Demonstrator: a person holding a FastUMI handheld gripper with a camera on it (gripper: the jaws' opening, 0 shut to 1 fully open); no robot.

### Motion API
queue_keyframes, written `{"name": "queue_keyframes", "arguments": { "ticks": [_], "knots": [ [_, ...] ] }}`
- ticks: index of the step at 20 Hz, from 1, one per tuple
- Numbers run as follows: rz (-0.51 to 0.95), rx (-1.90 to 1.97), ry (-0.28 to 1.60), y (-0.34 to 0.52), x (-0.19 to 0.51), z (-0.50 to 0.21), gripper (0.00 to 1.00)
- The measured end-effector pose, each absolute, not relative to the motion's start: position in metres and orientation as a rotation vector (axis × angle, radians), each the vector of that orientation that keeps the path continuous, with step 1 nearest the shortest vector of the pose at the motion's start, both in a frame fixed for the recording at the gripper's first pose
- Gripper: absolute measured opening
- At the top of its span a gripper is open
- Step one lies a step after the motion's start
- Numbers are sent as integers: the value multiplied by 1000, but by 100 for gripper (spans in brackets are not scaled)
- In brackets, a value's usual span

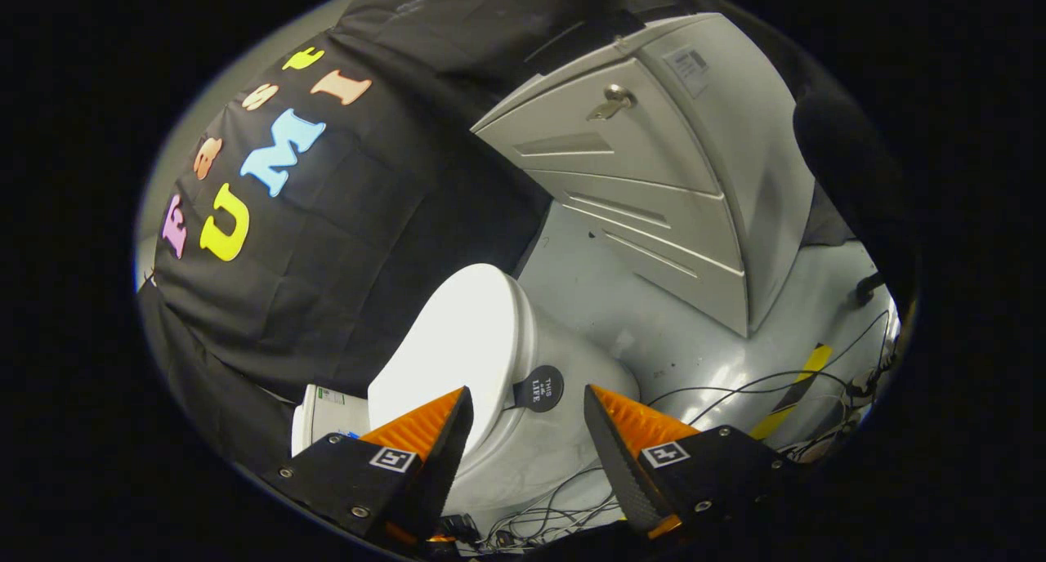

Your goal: Open the toilet lid.

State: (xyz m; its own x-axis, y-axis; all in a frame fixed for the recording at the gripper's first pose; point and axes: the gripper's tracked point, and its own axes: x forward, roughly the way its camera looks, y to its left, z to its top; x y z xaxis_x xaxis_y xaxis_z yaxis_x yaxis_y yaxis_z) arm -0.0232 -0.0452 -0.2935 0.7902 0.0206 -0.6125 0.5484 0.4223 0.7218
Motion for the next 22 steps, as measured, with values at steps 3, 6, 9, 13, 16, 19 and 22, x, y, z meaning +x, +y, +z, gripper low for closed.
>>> {"name": "queue_keyframes", "arguments": {
  "ticks": [3, 6, 9, 13, 16, 19, 22],
  "knots": [
    [-364, 1229, 585, -46, -13, -305, 83],
    [-342, 1294, 605, -31, -1, -322, 79],
    [-349, 1348, 599, -27, 11, -331, 70],
    [-342, 1357, 631, -15, 15, -349, 61],
    [-313, 1390, 603, -16, 21, -348, 48],
    [-268, 1383, 580, -11, 29, -348, 34],
    [-263, 1397, 560, -15, 29, -346, 23]
  ]
}}
